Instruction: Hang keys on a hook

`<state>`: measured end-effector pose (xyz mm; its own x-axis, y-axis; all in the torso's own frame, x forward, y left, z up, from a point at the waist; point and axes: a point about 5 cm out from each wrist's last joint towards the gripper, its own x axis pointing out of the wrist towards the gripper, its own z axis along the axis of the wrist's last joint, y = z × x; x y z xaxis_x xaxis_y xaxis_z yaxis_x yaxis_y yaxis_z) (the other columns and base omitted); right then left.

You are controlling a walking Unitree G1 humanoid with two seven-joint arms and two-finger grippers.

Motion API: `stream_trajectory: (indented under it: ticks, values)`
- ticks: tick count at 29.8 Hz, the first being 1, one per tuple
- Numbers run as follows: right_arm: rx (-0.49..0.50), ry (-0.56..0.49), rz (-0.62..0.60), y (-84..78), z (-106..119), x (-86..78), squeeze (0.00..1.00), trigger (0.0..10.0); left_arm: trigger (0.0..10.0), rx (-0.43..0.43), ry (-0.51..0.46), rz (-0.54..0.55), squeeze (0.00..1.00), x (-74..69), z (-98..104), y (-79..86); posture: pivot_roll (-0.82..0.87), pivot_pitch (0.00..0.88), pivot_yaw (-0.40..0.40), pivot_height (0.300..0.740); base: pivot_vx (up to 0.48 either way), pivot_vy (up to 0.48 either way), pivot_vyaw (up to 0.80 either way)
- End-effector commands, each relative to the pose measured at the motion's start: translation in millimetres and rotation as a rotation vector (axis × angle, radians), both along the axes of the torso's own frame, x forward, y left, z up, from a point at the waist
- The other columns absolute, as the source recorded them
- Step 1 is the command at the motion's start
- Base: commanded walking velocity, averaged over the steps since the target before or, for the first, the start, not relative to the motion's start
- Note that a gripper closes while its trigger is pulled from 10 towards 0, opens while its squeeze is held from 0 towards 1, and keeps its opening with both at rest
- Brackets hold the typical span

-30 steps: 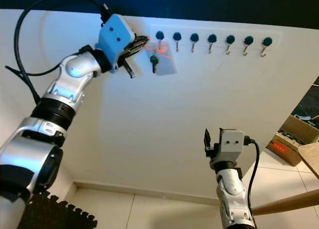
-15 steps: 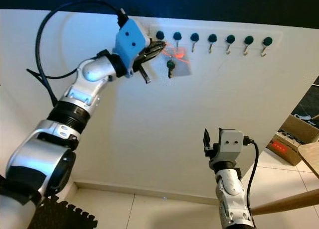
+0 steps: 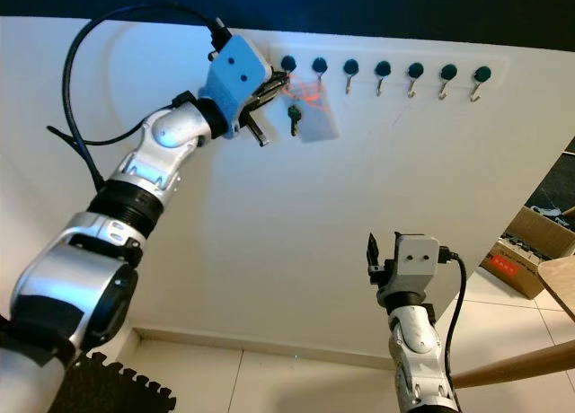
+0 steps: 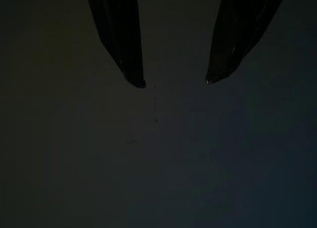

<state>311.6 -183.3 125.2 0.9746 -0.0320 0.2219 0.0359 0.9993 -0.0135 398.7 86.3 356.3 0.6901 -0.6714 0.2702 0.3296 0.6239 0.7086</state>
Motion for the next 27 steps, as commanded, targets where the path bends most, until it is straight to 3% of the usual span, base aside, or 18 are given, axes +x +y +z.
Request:
stream_trajectory:
  ticks: [1,15,16,18,19,22,24,25,26,27]
  values:
    - [0.006,0.015,-0.004,0.7,-3.5,-2.8,0.00,10.0,10.0,0.016,-0.001,0.027,0.00,1.7,3.6,1.8,0.10,0.150,0.038,0.740,0.000,0.000,0.00]
    - [0.007,0.013,-0.005,0.9,-3.0,-3.1,0.00,10.0,10.0,0.120,0.058,0.011,0.00,3.6,-16.9,-0.3,0.10,0.151,0.038,0.740,0.000,0.000,0.00]
    - [0.006,0.014,-0.006,0.8,-3.0,-3.1,0.00,10.0,10.0,0.119,0.061,0.001,0.24,3.0,-17.7,-0.2,0.10,0.151,0.038,0.740,0.000,0.000,0.00]
    - [0.006,0.014,-0.006,0.7,-3.0,-3.0,0.00,10.0,10.0,0.117,0.063,-0.006,0.24,2.6,-18.1,-0.2,0.10,0.150,0.037,0.740,0.000,0.000,0.00]
    - [0.006,0.014,-0.006,0.7,-3.0,-2.9,0.00,10.0,10.0,0.104,0.065,-0.009,1.00,2.4,-17.5,0.2,0.10,0.150,0.037,0.740,0.000,0.000,0.00]
    - [0.006,0.014,-0.005,0.7,-2.7,-2.5,0.00,10.0,10.0,0.072,0.062,-0.016,1.00,1.6,-14.5,0.7,0.10,0.150,0.037,0.740,0.000,0.000,0.00]
    - [0.005,0.013,-0.004,0.7,-2.3,-2.0,0.00,10.0,10.0,-0.009,0.074,-0.051,1.00,-0.6,-8.4,0.9,0.10,0.150,0.037,0.740,0.000,0.000,0.00]
    - [0.005,0.013,-0.004,0.6,-2.1,-1.8,0.00,10.0,10.0,-0.068,0.091,-0.084,0.00,-2.2,-5.5,1.3,0.10,0.150,0.037,0.740,0.000,0.000,0.00]
    - [0.005,0.013,-0.004,0.6,-2.1,-1.8,0.00,10.0,10.0,-0.068,0.091,-0.084,0.00,-2.2,-5.5,1.3,0.10,0.150,0.037,0.740,0.000,0.000,0.00]
    - [0.005,0.013,-0.005,0.4,-2.3,-1.6,0.00,10.0,10.0,-0.182,0.139,-0.168,0.00,-6.9,-2.1,3.6,0.09,0.141,0.034,0.740,0.000,0.000,0.00]
